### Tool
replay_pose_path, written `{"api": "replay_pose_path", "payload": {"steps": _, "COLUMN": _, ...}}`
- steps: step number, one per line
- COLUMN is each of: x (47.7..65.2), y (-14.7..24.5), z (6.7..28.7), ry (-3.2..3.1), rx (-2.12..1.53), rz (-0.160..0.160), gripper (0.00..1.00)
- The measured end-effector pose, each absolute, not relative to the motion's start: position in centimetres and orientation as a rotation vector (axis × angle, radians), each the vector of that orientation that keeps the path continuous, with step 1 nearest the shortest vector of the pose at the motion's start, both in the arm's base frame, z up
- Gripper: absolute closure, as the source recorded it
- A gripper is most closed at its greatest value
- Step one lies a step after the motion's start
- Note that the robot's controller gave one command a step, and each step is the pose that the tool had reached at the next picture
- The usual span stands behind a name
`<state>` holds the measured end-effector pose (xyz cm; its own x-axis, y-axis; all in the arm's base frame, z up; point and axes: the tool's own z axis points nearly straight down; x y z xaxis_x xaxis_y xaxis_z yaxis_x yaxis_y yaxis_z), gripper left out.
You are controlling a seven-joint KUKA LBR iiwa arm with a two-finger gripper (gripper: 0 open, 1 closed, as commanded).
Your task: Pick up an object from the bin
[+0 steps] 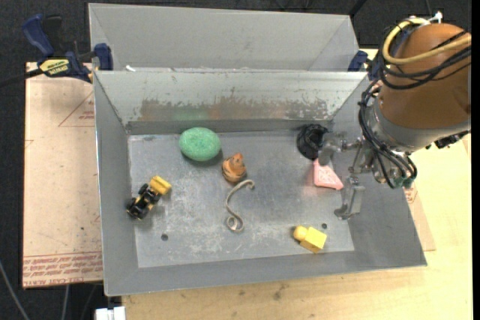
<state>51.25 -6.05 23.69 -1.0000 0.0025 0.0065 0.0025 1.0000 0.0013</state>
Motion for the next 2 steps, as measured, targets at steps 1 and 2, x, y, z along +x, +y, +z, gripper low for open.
{"api": "replay_pose_path", "payload": {"steps": 1, "x": 51.4, "y": -6.0, "z": 24.1, "ry": -3.143, "rx": 0.000, "rz": 0.000, "gripper": 0.00}}
{"api": "replay_pose_path", "payload": {"steps": 2, "x": 55.9, "y": -4.8, "z": 20.8, "ry": -3.151, "rx": -0.088, "rz": 0.000, "gripper": 0.00}}
